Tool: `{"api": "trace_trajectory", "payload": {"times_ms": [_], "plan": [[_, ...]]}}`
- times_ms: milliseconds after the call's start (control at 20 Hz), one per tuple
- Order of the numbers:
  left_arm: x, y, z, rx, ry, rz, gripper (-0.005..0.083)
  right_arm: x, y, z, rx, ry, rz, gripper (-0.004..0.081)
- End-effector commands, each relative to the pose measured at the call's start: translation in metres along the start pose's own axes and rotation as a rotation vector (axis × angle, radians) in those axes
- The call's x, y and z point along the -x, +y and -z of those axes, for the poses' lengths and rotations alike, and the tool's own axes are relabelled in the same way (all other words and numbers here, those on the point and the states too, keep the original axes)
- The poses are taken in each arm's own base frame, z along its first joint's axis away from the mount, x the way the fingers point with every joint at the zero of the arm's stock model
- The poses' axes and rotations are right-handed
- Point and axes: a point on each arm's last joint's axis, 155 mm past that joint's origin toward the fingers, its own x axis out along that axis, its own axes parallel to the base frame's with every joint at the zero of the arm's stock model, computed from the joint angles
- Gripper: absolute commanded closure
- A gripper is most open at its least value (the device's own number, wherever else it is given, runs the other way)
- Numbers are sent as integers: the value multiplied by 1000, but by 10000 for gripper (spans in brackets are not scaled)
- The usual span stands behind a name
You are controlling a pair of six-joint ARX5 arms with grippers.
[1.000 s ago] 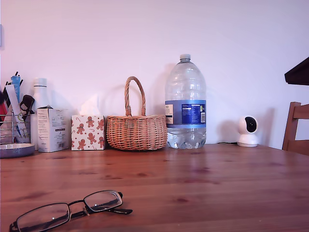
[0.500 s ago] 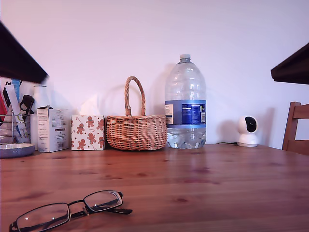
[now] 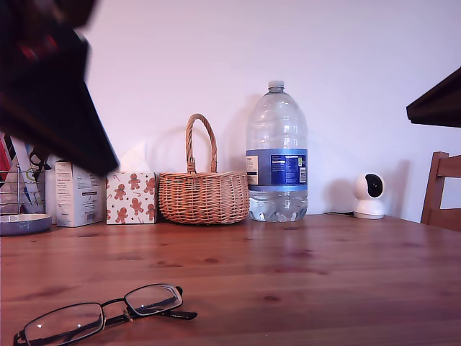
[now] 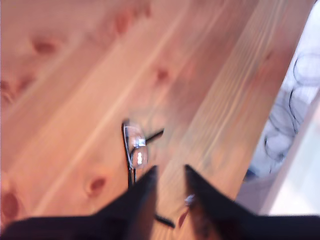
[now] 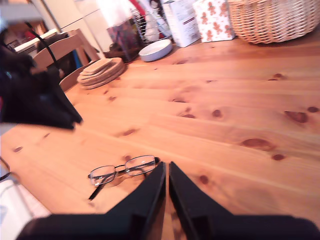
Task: Pick up the glasses and open them, then place them back on the table
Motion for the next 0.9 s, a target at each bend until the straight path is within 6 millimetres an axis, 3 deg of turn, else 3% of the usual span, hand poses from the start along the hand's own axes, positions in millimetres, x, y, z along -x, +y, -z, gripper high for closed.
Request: {"api": "trace_trajectory", "payload": {"times_ms": [0, 200, 850], "plan": [[-15, 7, 10, 11, 72, -18, 527, -2, -1, 5, -6, 9, 3, 780], [-35, 25, 19, 14, 190, -100, 527, -2, -3, 4, -4, 7, 11, 780], [-74, 38, 31, 5, 386, -123, 520, -2, -5, 4, 5, 3, 25, 780]]}}
